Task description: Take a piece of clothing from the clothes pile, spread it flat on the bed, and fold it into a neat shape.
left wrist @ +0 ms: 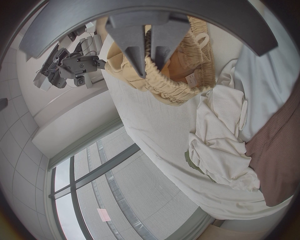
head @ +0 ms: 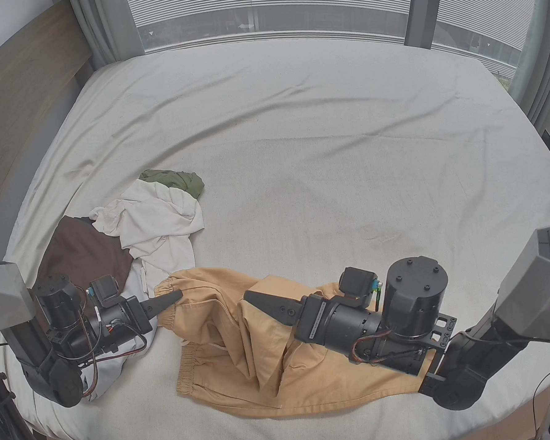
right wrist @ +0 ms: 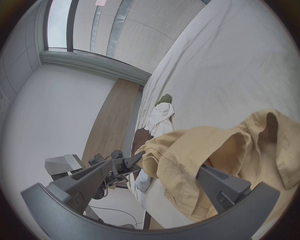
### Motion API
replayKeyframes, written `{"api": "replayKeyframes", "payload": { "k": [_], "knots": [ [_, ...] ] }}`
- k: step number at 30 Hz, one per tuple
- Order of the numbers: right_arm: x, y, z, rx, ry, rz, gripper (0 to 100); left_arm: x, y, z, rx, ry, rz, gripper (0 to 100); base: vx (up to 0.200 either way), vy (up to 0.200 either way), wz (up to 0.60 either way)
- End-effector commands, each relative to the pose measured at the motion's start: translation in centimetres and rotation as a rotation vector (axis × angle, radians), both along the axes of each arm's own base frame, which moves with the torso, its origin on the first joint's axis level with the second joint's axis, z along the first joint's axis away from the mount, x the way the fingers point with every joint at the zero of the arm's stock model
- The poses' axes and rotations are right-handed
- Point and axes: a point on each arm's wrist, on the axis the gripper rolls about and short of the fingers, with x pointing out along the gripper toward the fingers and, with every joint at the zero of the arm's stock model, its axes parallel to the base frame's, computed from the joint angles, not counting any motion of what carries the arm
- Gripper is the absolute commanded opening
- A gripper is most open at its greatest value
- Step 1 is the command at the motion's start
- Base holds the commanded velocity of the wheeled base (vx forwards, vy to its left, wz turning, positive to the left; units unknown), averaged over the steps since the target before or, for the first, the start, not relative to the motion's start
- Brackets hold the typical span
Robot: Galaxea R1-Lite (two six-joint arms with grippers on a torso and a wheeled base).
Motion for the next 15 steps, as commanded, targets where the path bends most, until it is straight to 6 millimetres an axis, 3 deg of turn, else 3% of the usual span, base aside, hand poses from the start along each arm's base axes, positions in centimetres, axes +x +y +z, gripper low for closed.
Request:
{"api": "replayKeyframes", "payload": {
  "k": [1, 8, 15],
  "knots": [
    [0.4, 1.1, -2.3, -0.037, 0.025, 0.011, 100, 0.0, 0.0, 0.0, -0.001, -0.003, 0.002, 0, 0.000, 0.000, 0.00],
    [0.4, 2.2, -3.0, -0.056, 0.001, 0.034, 100, 0.0, 0.0, 0.0, 0.000, 0.000, 0.001, 0, 0.000, 0.000, 0.00],
    [0.8, 2.6, -2.2, -0.020, -0.033, 0.026, 100, 0.0, 0.0, 0.0, 0.007, -0.006, -0.002, 0, 0.000, 0.000, 0.00]
  ]
}}
